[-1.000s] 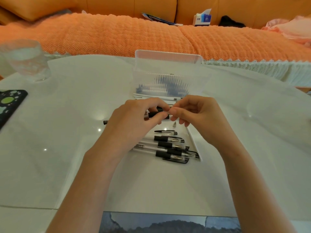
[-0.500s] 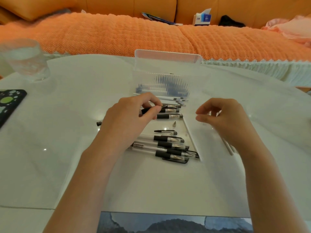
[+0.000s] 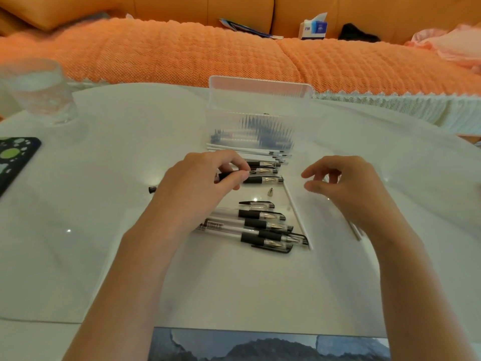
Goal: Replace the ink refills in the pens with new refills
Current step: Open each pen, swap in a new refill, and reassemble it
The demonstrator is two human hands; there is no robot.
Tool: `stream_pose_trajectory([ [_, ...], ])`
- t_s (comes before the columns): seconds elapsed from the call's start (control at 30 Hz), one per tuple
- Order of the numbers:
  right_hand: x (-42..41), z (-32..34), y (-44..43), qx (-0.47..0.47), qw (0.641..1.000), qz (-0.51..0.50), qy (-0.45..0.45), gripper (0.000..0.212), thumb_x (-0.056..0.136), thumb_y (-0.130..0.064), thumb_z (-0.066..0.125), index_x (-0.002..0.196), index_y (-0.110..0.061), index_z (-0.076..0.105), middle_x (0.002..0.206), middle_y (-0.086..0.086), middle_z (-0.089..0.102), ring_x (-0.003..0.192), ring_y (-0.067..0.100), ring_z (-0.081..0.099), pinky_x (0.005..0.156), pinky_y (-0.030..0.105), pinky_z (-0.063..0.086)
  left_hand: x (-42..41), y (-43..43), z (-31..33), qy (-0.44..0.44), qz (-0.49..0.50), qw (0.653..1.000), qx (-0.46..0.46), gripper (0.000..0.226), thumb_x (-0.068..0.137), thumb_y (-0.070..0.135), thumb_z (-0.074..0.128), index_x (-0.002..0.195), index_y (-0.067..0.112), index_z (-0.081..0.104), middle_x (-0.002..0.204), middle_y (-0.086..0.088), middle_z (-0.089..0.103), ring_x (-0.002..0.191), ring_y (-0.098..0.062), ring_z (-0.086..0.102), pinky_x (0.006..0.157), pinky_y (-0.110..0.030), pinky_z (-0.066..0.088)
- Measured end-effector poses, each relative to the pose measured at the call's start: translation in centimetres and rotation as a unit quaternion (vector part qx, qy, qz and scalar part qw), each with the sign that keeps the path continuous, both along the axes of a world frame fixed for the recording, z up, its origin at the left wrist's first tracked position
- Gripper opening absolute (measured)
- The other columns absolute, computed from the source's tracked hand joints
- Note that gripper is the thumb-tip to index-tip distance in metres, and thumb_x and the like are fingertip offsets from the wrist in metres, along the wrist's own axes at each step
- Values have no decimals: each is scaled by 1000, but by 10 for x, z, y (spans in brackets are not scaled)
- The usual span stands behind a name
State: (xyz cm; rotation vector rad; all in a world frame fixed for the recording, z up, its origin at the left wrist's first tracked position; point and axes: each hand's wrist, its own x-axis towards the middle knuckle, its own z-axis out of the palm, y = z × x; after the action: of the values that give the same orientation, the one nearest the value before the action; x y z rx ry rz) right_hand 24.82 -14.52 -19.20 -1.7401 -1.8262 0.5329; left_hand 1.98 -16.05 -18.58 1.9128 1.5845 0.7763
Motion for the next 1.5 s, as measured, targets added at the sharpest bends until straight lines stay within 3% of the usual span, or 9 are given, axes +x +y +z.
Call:
stream_pose_trajectory([
  [0.2,-23,3,-7,-17,995,103,-6,9,80,-21,72,83,-29,71,76,-15,59,70,-2,44,61,7,33,0,0,1,2,1,1000,0,9,89,42,57,93,40,64,76,17,67,68,-2,56,74,-32,52],
  [0.4,-40,-5,-1,-5,992,111,-56,14,82,-23,70,96,-25,69,84,-13,58,73,-2,46,66,10,33,0,0,-1,-7,-4,1000,-2,8,88,42,58,93,40,64,75,17,67,75,-2,60,77,-38,54],
  [0.57,-44,-9,4,-26,989,116,-86,9,85,-18,66,93,-21,70,83,-11,56,69,-2,46,63,11,33,-2,2,-5,-27,-10,1000,-8,6,86,40,61,91,40,65,74,19,67,81,-4,62,79,-40,53],
  [0.7,-42,-4,1,-17,995,94,26,7,85,-13,67,88,-18,70,76,-13,62,67,-6,54,61,4,39,-1,3,-5,-33,-17,999,-13,8,87,38,62,93,39,65,75,18,68,77,2,60,77,-28,50],
  [0.83,-38,3,-1,-3,981,90,169,8,82,-12,71,90,-16,72,80,-5,71,76,6,65,73,15,51,0,3,-4,-28,-15,999,-14,7,87,37,62,94,36,65,75,17,68,72,4,60,73,-22,49],
  [1.03,-40,5,-3,-4,966,101,237,11,80,-9,72,89,-14,71,79,-1,71,72,9,65,69,16,51,-1,3,-3,-33,-17,999,-11,7,87,35,63,93,34,65,74,15,68,71,2,60,73,-23,50],
  [1.23,-40,6,-2,-5,967,109,230,9,81,-12,71,90,-15,71,82,0,72,76,14,64,71,23,53,0,4,-4,-37,-19,999,-10,6,86,34,65,91,35,65,73,15,68,70,8,59,71,-17,46],
  [1.33,-40,5,-1,-3,973,110,204,8,82,-15,71,90,-17,71,82,-3,71,75,9,62,74,28,52,1,4,-5,-35,-24,999,-11,6,85,34,65,91,36,65,73,16,68,70,9,59,70,-16,43],
  [1.5,-37,5,0,14,975,104,194,7,83,-18,70,88,-22,71,79,-10,69,69,2,57,66,19,47,0,3,-4,-35,-23,999,-11,7,86,34,64,92,37,65,74,16,69,72,8,59,71,-17,45],
])
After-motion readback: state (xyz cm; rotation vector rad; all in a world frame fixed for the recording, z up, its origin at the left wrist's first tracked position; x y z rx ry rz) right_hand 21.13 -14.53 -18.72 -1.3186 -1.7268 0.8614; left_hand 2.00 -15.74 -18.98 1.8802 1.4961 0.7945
